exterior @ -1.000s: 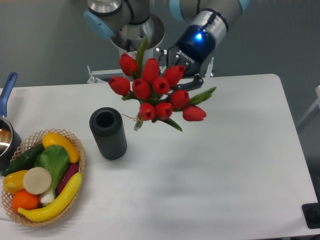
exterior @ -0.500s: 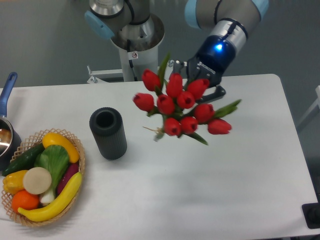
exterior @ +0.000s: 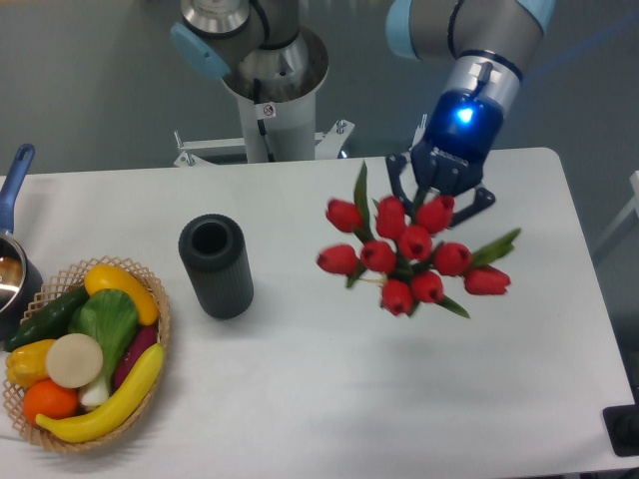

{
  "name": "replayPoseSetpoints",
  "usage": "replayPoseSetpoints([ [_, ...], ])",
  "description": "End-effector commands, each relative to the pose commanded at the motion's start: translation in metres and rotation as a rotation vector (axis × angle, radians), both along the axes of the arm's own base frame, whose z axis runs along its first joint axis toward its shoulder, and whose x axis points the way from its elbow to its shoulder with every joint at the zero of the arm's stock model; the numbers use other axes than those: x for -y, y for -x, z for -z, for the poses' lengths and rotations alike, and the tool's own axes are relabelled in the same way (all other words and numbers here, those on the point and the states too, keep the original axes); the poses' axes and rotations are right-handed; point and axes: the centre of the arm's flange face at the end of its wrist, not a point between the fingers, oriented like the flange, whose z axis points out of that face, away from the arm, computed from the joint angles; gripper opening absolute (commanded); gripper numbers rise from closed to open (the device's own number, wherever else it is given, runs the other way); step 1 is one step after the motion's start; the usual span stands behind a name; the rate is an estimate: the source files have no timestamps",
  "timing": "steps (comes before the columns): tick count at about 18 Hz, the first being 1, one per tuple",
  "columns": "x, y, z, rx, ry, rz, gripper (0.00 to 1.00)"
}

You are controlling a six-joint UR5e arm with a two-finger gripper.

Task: Pick up the flowers from the vase
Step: 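Carry the tulip bouquet away from the vase over the open table, then hold the tulips hanging from the gripper above the table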

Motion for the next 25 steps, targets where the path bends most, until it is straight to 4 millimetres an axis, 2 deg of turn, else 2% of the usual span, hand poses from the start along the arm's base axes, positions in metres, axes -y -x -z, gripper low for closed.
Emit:
replayPoseSetpoints([
  [5,0.004,0.015,0.010,-0.060,0.128,-0.053,0.12],
  [10,0.006,0.025,0.032,-0.113,0.252,-0.064,0.12],
  [12,-0.001,0.022,0.039,-0.148,0.306,-0.048,0.12],
  [19,-0.006,0.022,0.043,-0.215,0.420,-0.049,0.13],
  [22,-0.021,0.015,0.048,-0.262,0.504,-0.031,0.13],
  [25,-0.032,0.018,0.044,-0.283,0.554,-0.032,0.13],
])
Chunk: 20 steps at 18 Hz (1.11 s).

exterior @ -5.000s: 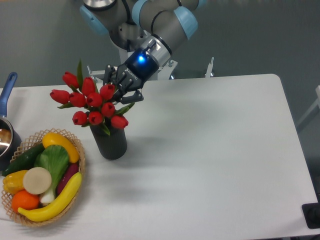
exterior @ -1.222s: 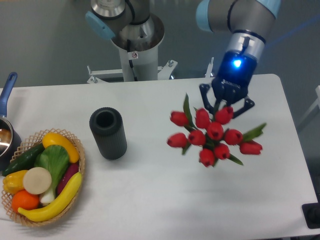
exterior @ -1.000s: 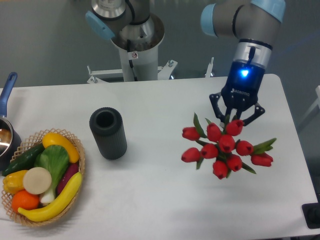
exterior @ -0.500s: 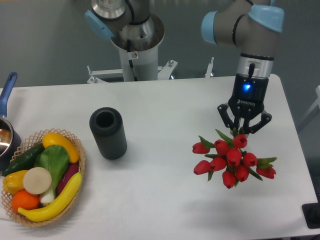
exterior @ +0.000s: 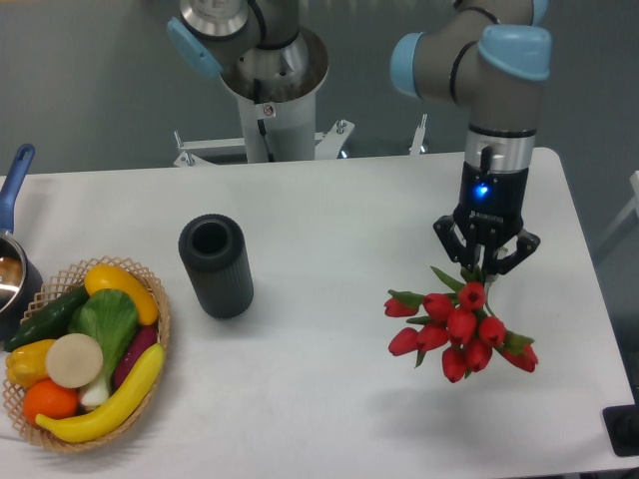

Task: Pick up the flowers from the vase
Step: 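Hold the tulips hanging from the gripper above the table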

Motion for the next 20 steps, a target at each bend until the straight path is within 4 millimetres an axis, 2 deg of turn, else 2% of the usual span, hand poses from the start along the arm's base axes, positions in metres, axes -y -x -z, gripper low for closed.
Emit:
replayPoseSetpoints([
  [3,-0.018,0.003,-0.014,0.026,0.078,0.006,0.13],
  [6,-0.030,0.002,-0.013,0.025,0.137,0.009,0.13],
  [20,-0.029,-0.010,0.006,0.069,0.261,0.001,0.13],
])
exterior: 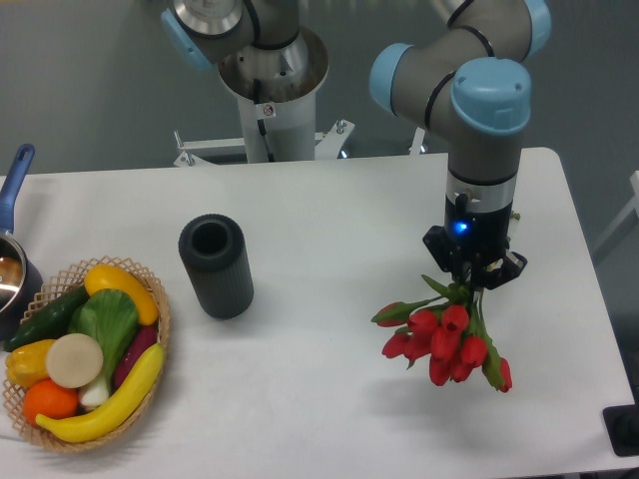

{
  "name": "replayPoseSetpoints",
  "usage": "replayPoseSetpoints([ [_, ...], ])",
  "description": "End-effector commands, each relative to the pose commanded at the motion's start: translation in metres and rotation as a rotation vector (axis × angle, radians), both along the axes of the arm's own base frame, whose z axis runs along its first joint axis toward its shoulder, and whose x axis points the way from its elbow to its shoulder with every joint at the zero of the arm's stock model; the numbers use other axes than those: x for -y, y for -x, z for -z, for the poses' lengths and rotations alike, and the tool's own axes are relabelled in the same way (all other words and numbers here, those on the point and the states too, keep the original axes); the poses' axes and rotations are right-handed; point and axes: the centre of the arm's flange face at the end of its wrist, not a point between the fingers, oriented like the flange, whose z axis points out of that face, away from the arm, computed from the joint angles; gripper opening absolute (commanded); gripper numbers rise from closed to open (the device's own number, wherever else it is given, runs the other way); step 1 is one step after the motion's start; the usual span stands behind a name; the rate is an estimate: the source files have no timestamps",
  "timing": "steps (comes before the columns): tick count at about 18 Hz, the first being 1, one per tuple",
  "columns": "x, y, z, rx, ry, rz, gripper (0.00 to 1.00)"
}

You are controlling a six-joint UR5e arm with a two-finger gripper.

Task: Pick up the flowers from the vase
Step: 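Hold the tulips hanging from the gripper above the table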

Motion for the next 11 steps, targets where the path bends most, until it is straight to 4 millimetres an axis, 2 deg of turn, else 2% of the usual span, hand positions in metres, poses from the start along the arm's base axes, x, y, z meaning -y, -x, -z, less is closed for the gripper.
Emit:
replayPoseSetpoints([
  [4,-0.014,-0.010,0.014,-0.010,0.050,0.016,0.13],
  [11,-0.016,-0.010,0.018,-0.005,0.055,0.013,0.14],
])
